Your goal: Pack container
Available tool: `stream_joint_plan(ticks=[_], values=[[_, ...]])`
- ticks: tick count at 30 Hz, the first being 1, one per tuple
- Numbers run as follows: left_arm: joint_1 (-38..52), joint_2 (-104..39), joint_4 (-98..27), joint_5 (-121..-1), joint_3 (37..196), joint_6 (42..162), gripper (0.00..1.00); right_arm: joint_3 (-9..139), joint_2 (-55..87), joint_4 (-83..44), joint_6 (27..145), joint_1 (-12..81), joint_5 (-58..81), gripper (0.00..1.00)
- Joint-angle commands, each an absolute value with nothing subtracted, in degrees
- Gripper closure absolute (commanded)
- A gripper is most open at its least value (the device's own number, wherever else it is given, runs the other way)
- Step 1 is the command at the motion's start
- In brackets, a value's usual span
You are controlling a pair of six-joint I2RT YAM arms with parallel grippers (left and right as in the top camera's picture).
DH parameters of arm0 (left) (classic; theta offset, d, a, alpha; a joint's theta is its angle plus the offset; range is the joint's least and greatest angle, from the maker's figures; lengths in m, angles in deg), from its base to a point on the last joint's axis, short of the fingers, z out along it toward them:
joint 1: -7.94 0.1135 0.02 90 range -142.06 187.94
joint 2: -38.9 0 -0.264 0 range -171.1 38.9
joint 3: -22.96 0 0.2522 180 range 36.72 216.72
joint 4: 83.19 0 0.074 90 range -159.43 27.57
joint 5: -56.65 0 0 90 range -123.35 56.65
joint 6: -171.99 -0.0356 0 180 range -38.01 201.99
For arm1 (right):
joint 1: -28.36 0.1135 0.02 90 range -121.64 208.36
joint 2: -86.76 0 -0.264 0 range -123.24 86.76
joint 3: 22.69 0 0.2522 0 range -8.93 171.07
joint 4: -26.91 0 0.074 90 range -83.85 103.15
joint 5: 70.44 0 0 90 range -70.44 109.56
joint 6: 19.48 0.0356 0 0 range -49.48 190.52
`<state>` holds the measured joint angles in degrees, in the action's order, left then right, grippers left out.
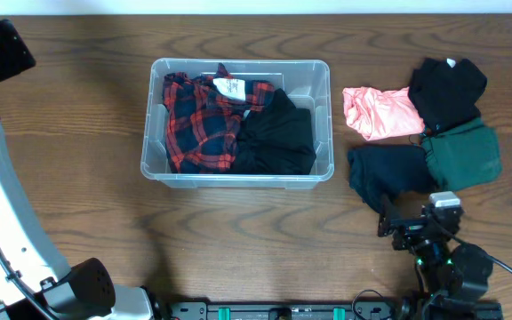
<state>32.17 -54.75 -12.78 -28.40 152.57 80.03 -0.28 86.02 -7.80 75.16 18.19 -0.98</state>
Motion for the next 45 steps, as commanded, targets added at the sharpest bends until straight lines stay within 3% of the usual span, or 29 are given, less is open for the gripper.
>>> stream_joint_plan(ticks=[1,5,7,13,21,27,32,36,40,45], values=[[32.5,-55.2,-12.7,-27.7,152.2,79.7,0.02,-0.2,86.3,1.0,93.1,18.3,-9.0,0.01],[32.5,-55.2,-12.7,-27.7,152.2,79.7,0.02,0.5,85.2,16.2,96.9,18.3,-11.1,0.01],[32.5,-55.2,-12.7,-27.7,152.2,79.7,0.02,2.9,83.1,17.0,97.6,18.3,-10.9,0.01],[32.5,-55.2,-12.7,-27.7,152.2,79.7,0.02,17.9,65.0,5.9,97.7,18.3,-10.7,0.01],[32.5,-55.2,-12.7,-27.7,152.2,79.7,0.02,51.0,27.8,-12.7,84.8,18.3,-7.3,0.01],[32.5,-55.2,-12.7,-27.7,152.2,79.7,0.02,68.7,9.6,-19.7,83.6,17.1,-10.6,0.01],[32.5,-55.2,-12.7,-27.7,152.2,79.7,0.02,73.6,1.4,-28.1,92.2,9.0,0.2,0.01],[32.5,-55.2,-12.7,-27.7,152.2,79.7,0.02,73.7,-2.2,-35.5,96.5,-1.3,0.7,0.01],[32.5,-55.2,-12.7,-27.7,152.2,79.7,0.02,72.8,-5.3,-42.8,95.4,-11.7,2.2,0.01],[32.5,-55.2,-12.7,-27.7,152.2,79.7,0.02,67.8,-9.0,-41.1,87.6,-18.5,-1.0,0.01]])
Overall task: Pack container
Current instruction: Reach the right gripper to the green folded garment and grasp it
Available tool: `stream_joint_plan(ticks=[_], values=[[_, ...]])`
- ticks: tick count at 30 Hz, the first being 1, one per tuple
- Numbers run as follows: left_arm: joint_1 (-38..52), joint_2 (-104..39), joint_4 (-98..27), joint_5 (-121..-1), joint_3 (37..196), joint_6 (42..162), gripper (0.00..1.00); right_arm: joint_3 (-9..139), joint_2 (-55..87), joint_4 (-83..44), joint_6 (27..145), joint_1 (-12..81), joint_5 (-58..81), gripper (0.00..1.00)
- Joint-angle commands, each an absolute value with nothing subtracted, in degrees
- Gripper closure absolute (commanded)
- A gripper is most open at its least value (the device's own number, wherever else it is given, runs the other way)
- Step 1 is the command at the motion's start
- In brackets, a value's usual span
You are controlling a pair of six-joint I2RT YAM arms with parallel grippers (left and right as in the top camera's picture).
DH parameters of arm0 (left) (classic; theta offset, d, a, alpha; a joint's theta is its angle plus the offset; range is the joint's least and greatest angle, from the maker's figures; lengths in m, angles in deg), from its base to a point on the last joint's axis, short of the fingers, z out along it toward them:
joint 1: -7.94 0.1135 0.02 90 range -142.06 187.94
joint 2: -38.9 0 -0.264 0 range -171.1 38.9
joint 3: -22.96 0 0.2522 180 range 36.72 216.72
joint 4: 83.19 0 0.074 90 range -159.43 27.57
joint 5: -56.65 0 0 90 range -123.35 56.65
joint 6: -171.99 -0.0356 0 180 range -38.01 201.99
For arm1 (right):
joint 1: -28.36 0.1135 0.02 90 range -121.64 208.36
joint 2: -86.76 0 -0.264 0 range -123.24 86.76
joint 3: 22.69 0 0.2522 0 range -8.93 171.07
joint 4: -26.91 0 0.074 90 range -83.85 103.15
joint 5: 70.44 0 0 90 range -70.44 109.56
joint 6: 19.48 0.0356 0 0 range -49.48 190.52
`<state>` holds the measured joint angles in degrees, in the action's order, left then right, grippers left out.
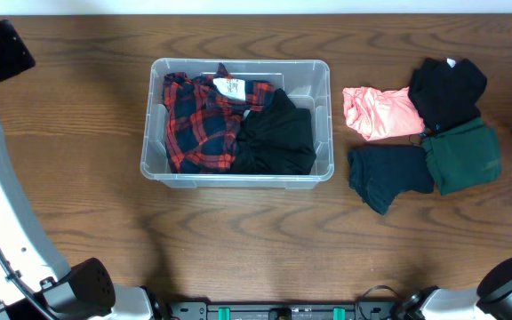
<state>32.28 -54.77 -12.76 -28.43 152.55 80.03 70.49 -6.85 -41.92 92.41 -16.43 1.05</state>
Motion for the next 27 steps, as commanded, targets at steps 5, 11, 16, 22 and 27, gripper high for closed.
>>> stream_joint_plan(ticks=[5,11,16,22,27], values=[[32.5,-55.2,-12.7,-27.7,152.2,79.7,0.02,62.5,-14.9,-35.3,82.4,-19.8,-6.6,0.01],[32.5,-55.2,-12.7,-27.7,152.2,79.7,0.02,57.6,-22.1,-27.9,77.8,-19.4,-13.1,0.01],[32.5,-55.2,-12.7,-27.7,152.2,79.7,0.02,57.4,-26.1,-25.4,77.3,-18.4,-16.7,0.01],[32.5,-55.2,-12.7,-27.7,152.2,79.7,0.02,57.3,-27.8,-24.0,77.5,-16.3,-16.2,0.13],[32.5,-55.2,-12.7,-27.7,152.2,79.7,0.02,57.3,-27.8,-21.8,79.7,-14.4,-12.7,0.21]])
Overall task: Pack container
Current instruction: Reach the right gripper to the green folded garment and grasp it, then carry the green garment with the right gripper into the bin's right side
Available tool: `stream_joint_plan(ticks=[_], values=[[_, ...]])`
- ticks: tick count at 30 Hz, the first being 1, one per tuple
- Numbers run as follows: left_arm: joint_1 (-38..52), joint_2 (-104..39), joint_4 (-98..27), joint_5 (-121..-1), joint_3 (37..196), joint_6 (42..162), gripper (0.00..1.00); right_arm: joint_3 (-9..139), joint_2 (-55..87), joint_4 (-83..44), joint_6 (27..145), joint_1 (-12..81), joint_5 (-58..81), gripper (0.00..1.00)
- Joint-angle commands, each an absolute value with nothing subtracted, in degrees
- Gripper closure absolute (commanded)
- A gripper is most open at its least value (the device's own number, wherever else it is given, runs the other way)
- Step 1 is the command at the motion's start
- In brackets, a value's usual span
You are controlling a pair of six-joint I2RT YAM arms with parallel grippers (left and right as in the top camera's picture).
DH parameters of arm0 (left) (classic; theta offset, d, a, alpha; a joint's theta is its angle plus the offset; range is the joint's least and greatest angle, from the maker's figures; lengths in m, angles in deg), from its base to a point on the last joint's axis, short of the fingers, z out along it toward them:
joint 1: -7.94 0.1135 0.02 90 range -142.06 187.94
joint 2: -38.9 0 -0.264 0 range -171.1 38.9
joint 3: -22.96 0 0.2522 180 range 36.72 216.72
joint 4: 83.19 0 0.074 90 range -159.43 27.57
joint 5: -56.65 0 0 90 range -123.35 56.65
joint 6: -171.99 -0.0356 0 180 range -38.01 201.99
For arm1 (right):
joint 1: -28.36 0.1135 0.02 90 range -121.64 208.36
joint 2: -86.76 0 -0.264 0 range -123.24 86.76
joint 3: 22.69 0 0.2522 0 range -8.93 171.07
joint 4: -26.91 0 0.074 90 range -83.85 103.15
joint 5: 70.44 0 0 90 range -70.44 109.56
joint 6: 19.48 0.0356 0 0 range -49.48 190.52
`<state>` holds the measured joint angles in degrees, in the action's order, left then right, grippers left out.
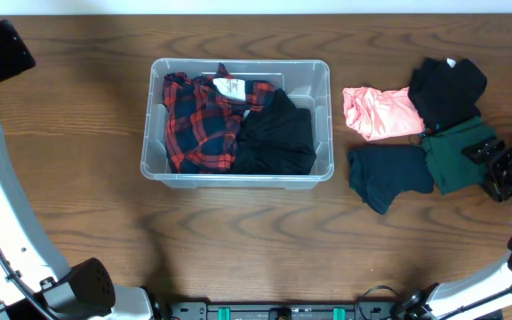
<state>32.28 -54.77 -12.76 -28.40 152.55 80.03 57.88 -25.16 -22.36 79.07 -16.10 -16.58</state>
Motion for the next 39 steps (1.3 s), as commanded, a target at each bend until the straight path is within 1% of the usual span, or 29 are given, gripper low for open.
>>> stream_joint_plan(ticks=[1,2,4,5,8,9,10,12,14,19,22,25,29,34,39], values=[[32.5,-55.2,-12.7,-27.7,152.2,79.7,0.02,57.3,-27.8,-21.2,79.8,-14.0,-12.6,0.26],[32.5,-55.2,-12.7,-27.7,152.2,79.7,0.02,57.3,-27.8,-20.7,79.9,-13.7,-12.6,0.31],[32.5,-55.2,-12.7,-27.7,152.2,79.7,0.02,57.4,-27.7,-20.5,81.0,-13.2,-12.6,0.53],[32.5,-55.2,-12.7,-27.7,152.2,79.7,0.02,57.4,-27.4,-20.5,81.6,-13.1,-12.6,0.60],[32.5,-55.2,-12.7,-27.7,152.2,79.7,0.02,57.5,-25.0,-20.4,84.0,-12.9,-12.6,0.70],[32.5,-55.2,-12.7,-27.7,152.2,79.7,0.02,57.5,-23.7,-20.4,83.9,-12.8,-12.6,0.76],[32.5,-55.2,-12.7,-27.7,152.2,79.7,0.02,57.6,-22.2,-20.4,83.9,-12.7,-12.6,0.79],[32.5,-55.2,-12.7,-27.7,152.2,79.7,0.02,57.9,-17.7,-20.5,83.9,-12.3,-12.9,0.89],[32.5,-55.2,-12.7,-27.7,152.2,79.7,0.02,58.4,-12.6,-20.3,84.0,-11.5,-15.6,0.99],[32.5,-55.2,-12.7,-27.7,152.2,79.7,0.02,61.5,-0.4,-16.1,86.7,-7.6,-25.7,0.99],[32.5,-55.2,-12.7,-27.7,152.2,79.7,0.02,63.0,4.6,-11.7,90.1,-3.0,-27.8,0.99],[32.5,-55.2,-12.7,-27.7,152.2,79.7,0.02,63.0,6.7,-5.7,95.4,3.4,-29.3,0.99],[32.5,-55.2,-12.7,-27.7,152.2,79.7,0.02,63.0,5.7,2.8,102.0,14.5,-30.2,0.99],[32.5,-55.2,-12.7,-27.7,152.2,79.7,0.02,63.0,0.6,15.8,105.5,29.3,-30.0,0.99],[32.5,-55.2,-12.7,-27.7,152.2,79.7,0.02,63.0,-6.9,23.5,105.4,38.0,-30.0,0.99]])
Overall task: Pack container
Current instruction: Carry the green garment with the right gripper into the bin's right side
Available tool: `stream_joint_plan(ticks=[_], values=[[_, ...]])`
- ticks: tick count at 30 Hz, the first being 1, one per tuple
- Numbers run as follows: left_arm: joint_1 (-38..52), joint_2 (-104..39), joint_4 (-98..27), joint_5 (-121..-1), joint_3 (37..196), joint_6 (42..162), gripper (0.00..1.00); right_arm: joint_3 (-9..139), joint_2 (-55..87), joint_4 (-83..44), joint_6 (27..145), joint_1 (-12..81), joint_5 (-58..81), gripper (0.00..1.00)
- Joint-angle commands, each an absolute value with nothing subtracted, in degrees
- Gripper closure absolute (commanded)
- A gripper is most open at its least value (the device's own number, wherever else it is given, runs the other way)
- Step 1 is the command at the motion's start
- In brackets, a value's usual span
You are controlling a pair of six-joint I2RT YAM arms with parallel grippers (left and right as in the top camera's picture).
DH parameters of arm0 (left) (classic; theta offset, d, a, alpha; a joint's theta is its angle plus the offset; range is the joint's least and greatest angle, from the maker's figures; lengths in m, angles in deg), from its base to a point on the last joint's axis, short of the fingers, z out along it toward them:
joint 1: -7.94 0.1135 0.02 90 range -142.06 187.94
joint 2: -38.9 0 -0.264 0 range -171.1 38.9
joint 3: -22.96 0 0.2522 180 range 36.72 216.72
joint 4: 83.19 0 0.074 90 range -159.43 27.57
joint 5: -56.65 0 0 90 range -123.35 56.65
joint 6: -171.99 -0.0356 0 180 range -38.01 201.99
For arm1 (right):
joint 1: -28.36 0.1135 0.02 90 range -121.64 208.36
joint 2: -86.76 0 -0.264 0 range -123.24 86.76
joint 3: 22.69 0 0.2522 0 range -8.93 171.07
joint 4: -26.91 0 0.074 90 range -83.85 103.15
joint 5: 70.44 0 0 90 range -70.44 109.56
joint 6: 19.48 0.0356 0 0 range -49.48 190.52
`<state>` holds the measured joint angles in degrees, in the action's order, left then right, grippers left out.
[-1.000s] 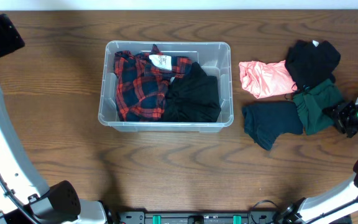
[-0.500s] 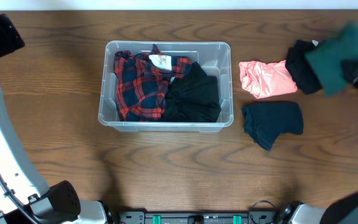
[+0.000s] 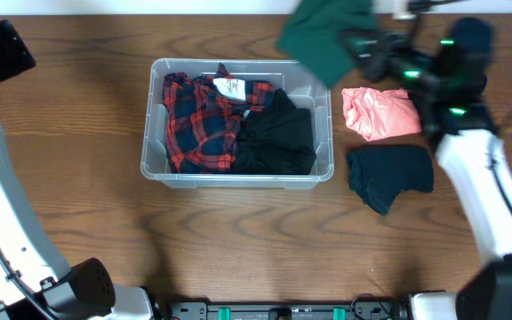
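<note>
The clear plastic container (image 3: 238,174) stands mid-table, holding a red plaid shirt (image 3: 198,124) on its left and a black garment (image 3: 278,133) on its right. My right gripper (image 3: 361,46) hangs high over the container's back right corner, shut on a dark green garment (image 3: 323,40) that droops from it. On the table to the right lie a pink garment (image 3: 380,113) and a dark navy garment (image 3: 388,175). My right arm covers the far right of the table. Only the white link of my left arm shows; its gripper is out of view.
The left arm's white link runs down the table's left edge, with a black joint (image 3: 3,44) at the back left corner. The right arm's white forearm (image 3: 487,196) crosses the right side of the table above the clothes pile.
My right gripper was low at the green garment on the table's right side. Now it is raised over the container's back right corner with the green garment in it, gone from the pile.
First my right gripper was near the front edge, by the navy garment. Then the arm was almost out of view at the right edge. After that it was down at the green garment. Now that garment hangs from it above the container.
</note>
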<state>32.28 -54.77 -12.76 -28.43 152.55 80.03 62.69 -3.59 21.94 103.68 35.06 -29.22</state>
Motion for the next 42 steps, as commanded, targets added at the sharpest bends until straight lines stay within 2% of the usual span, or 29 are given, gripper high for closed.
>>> stream_joint_plan(ticks=[1,9,20,29,38,42], values=[[32.5,-55.2,-12.7,-27.7,152.2,79.7,0.02,63.0,-8.7,23.9,105.4,39.2,-30.0,0.99],[32.5,-55.2,-12.7,-27.7,152.2,79.7,0.02,63.0,-18.8,20.4,105.4,43.2,-28.7,0.99],[32.5,-55.2,-12.7,-27.7,152.2,79.7,0.02,66.0,-18.1,2.2,104.7,48.0,-6.2,0.99],[32.5,-55.2,-12.7,-27.7,152.2,79.7,0.02,82.6,-18.1,-22.0,98.7,51.6,15.9,0.99],[32.5,-55.2,-12.7,-27.7,152.2,79.7,0.02,84.4,-18.5,-30.1,92.8,48.9,8.6,0.99],[32.5,-55.2,-12.7,-27.7,152.2,79.7,0.02,84.5,-18.5,-28.8,87.3,50.1,4.0,0.99]])
